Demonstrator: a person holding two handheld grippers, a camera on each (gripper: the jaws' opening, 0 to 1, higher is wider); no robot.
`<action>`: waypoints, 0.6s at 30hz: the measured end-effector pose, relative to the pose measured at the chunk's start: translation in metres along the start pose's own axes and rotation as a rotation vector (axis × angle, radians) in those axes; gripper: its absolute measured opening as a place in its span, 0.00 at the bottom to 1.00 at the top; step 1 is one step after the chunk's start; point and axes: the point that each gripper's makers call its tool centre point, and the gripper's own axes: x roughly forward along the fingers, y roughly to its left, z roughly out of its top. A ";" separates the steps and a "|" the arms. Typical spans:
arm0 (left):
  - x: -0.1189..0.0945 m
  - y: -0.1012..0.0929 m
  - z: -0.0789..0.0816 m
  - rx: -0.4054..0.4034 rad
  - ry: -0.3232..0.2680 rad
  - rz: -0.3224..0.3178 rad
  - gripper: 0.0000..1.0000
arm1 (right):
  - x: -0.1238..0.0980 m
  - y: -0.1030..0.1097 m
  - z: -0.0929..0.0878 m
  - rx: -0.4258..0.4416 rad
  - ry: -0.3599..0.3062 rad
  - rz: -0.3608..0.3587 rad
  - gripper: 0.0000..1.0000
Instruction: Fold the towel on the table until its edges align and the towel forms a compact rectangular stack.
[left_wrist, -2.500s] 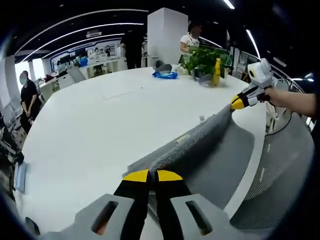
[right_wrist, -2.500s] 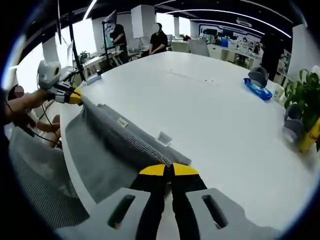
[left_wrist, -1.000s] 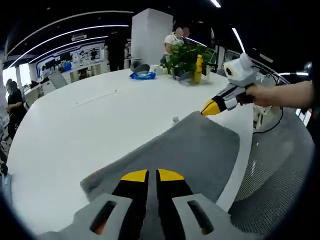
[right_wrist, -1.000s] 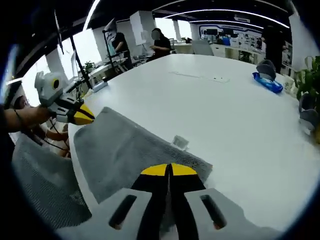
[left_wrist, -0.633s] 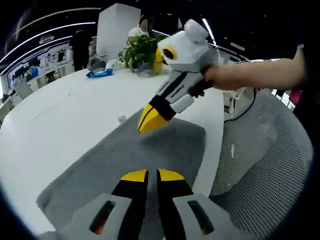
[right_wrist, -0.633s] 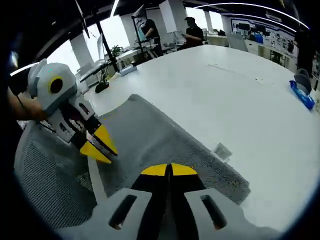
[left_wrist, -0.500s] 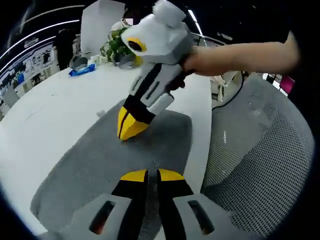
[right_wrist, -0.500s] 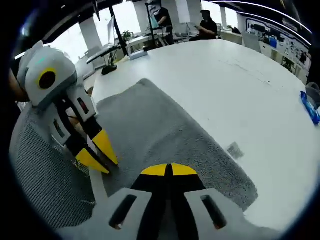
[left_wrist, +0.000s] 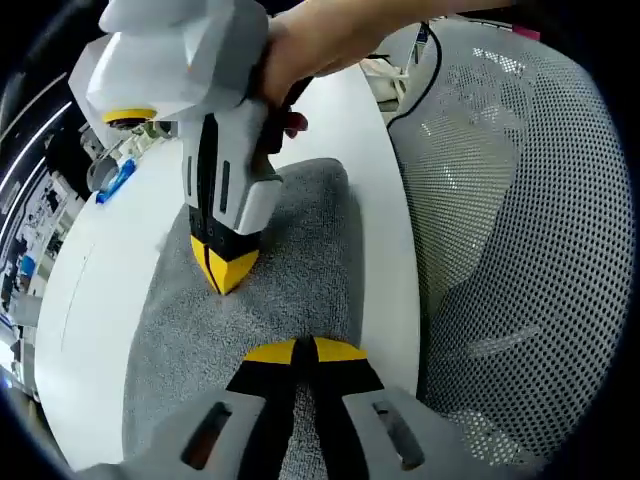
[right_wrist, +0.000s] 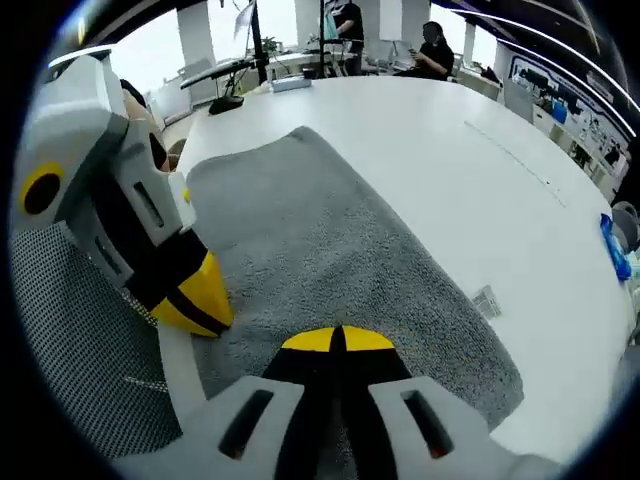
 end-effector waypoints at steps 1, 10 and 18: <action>0.000 0.000 0.000 0.002 -0.001 0.000 0.05 | 0.000 -0.001 0.000 -0.008 0.010 -0.006 0.00; -0.001 0.003 -0.002 -0.040 -0.021 0.002 0.04 | -0.001 -0.002 -0.002 -0.010 0.018 -0.064 0.00; -0.003 0.006 -0.008 -0.061 0.011 0.016 0.03 | -0.003 -0.003 -0.004 0.027 -0.028 -0.083 0.00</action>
